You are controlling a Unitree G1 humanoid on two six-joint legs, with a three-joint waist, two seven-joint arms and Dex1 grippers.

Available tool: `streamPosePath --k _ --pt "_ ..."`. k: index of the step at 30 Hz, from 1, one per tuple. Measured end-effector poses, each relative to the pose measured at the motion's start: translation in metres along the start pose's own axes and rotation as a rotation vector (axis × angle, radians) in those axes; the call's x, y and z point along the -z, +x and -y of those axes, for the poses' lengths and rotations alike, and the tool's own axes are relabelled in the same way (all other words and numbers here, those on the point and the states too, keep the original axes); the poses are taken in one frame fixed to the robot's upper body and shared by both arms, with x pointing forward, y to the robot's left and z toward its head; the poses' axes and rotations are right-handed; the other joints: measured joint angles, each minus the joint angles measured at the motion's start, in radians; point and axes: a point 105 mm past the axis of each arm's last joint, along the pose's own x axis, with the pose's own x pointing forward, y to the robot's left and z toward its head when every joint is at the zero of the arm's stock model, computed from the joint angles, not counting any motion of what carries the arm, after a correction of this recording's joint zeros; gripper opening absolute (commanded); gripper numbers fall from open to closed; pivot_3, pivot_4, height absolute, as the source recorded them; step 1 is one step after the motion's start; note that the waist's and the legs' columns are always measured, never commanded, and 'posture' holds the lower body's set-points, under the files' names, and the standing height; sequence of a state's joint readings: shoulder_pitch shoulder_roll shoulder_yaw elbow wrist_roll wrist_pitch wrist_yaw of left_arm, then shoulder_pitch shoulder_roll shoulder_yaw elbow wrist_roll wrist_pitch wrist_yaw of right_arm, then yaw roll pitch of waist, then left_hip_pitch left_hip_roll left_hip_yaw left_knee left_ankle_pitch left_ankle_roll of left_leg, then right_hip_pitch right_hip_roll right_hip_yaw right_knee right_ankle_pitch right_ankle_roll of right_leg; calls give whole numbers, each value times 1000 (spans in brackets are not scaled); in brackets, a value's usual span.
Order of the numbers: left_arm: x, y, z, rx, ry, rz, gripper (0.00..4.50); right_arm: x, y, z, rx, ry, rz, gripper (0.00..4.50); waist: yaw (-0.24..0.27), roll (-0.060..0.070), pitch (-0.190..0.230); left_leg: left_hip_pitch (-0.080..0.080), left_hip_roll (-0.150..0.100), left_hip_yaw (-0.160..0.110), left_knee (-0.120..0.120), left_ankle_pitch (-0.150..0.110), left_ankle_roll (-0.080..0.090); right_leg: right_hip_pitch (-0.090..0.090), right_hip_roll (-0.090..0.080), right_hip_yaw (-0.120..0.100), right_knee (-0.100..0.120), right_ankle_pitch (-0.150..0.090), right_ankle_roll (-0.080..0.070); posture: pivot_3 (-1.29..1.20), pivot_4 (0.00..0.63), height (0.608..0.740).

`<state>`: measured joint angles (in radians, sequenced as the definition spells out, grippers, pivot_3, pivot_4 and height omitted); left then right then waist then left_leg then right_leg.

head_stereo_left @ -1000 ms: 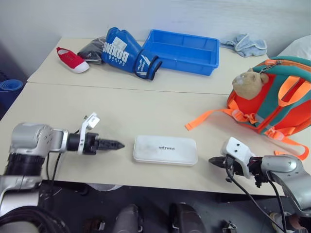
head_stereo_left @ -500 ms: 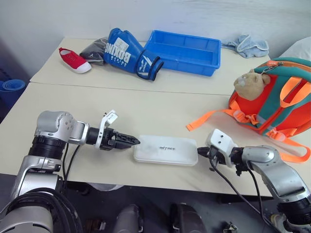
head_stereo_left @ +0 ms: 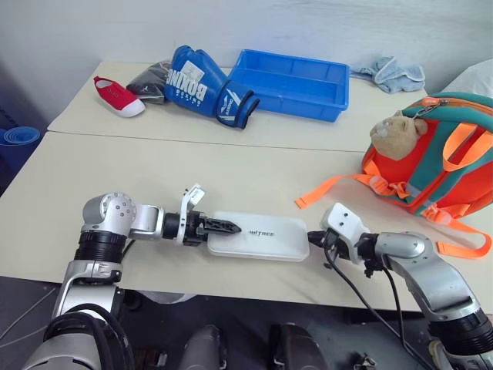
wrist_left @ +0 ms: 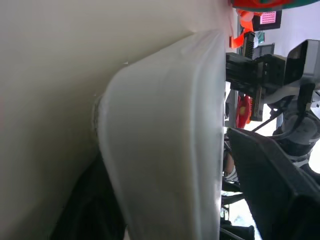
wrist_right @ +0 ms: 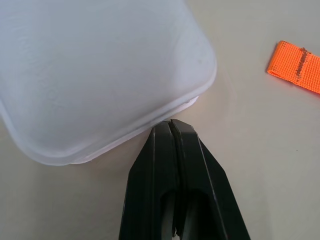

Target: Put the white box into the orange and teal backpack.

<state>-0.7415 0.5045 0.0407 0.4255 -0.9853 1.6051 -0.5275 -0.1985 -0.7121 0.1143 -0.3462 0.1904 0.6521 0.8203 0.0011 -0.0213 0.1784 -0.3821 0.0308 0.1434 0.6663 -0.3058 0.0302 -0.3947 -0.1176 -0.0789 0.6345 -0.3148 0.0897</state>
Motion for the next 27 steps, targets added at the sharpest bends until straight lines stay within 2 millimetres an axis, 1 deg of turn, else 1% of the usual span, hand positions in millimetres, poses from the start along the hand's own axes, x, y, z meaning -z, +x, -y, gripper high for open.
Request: streamPosePath --k 2,4,9,10,12,13,15,17,18,20,21,22,24,25,27 --pt "-3 0 9 54 7 11 1595 3 -3 -1 -8 29 9 0 2 0 0 -1 0 -1 0 0 0 0 0 -1 -1 0 0 0 150 740" --pt "-3 0 17 84 31 10 1307 7 -8 -5 -20 72 21 0 3 0 0 -1 0 -1 0 0 0 1 0 -1 -3 0 0 0 150 740" --pt "2 -2 24 96 88 -9 1305 13 -22 -19 -19 220 119 0 -1 0 0 -4 1 -2 -2 0 -1 -2 2 -2 -5 0 1 0 150 740" --pt "3 -2 26 97 113 -8 1305 12 -30 -20 4 259 164 0 0 0 1 -5 1 -2 -2 0 -1 -2 2 -2 -5 0 1 0 150 740" --pt "2 -2 30 115 189 29 1305 12 -44 -22 49 282 222 343 -1 1 1 -5 1 -1 -2 0 -1 -2 2 -1 -6 0 1 0 150 740" --pt "-1 -4 33 148 266 80 1305 14 -58 -23 101 286 263 540 0 1 1 -4 1 -1 -3 -1 -2 -2 2 -1 -6 0 1 0 150 740" --pt "-7 -13 40 203 386 155 1305 20 -79 -25 203 285 297 1187 2 1 1 -5 1 -1 -3 -1 -2 -2 3 -2 -7 0 1 0 150 740" --pt "-14 -24 51 263 513 216 1305 32 -101 -23 338 316 322 1875 1 1 1 -4 1 0 -3 -2 -4 -2 3 -1 -7 1 1 0 150 740" --pt "-15 -28 54 282 575 227 1305 37 -112 -21 416 331 346 2169 0 1 1 -4 1 0 -3 -3 -6 -2 3 -1 -7 1 1 0 150 740" --pt "-14 -31 57 299 696 216 1305 50 -145 -10 658 349 394 2881 -1 3 0 -3 0 1 -4 -4 -7 -1 3 0 -7 1 2 0 150 740" --pt "-13 -31 55 299 755 206 1305 57 -167 -4 789 341 398 3208 -2 4 0 -3 0 2 -5 -4 -7 -2 2 1 -8 1 2 0 150 740" --pt "-12 -31 53 301 781 205 1305 61 -179 -2 858 331 397 3562 -3 5 0 -3 0 2 -5 -5 -6 -2 2 2 -8 1 2 0 150 740" --pt "-13 -29 53 333 841 227 1305 65 -194 0 922 301 387 4273 -6 5 1 -3 1 2 -5 -5 -6 -3 2 2 -8 1 2 0 150 740" --pt "-14 -27 54 344 875 238 1305 66 -197 2 919 290 376 4450 -7 5 1 -3 1 2 -5 -5 -6 -3 2 3 -8 1 2 0 150 740" --pt "-17 -24 58 358 950 259 1305 64 -201 14 889 249 367 4450 -10 5 1 -3 1 2 -5 -5 -4 -3 2 3 -8 1 2 0 150 740"
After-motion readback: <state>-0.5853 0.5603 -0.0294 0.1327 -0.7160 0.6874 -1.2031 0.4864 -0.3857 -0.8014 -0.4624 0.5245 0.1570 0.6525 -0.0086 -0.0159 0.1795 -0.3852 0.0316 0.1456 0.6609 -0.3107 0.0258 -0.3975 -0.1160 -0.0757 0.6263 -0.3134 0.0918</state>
